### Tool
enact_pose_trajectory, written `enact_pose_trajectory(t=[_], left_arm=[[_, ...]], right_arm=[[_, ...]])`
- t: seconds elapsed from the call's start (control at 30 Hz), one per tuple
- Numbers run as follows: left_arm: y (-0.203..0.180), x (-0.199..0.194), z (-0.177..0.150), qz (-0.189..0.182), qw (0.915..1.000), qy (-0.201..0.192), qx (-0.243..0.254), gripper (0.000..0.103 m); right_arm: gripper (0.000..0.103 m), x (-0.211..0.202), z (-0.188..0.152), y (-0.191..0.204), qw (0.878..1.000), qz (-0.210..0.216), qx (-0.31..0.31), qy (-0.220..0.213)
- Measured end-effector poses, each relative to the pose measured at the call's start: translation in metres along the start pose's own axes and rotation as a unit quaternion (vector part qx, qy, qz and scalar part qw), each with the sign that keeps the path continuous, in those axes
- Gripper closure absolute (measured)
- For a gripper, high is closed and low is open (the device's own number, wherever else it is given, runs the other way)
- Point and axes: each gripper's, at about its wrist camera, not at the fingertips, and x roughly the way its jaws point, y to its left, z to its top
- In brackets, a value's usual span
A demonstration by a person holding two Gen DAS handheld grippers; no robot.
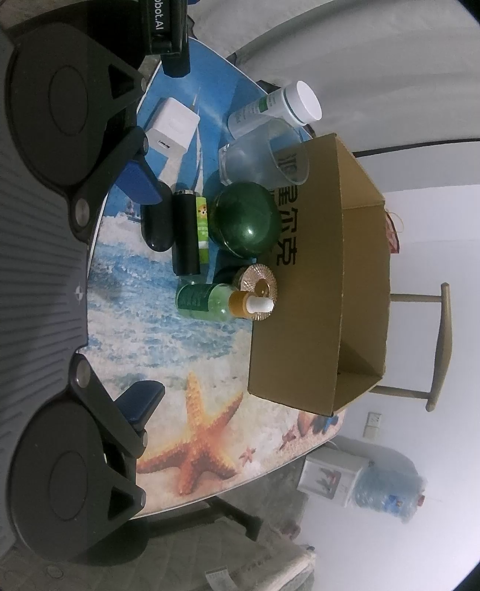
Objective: Organize rigid objects
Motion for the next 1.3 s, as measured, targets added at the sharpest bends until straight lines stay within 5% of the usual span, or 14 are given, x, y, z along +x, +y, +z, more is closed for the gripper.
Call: enact_pose_trajectory(t=[1.3], left_arm=[[0.0017, 0.0015, 0.0013, 0.005, 1.0, 0.002, -0.002, 0.0]], right_arm=[[0.0, 0.0053, 0.0034, 0.0017, 1.0, -0.004, -0.001, 0.003]])
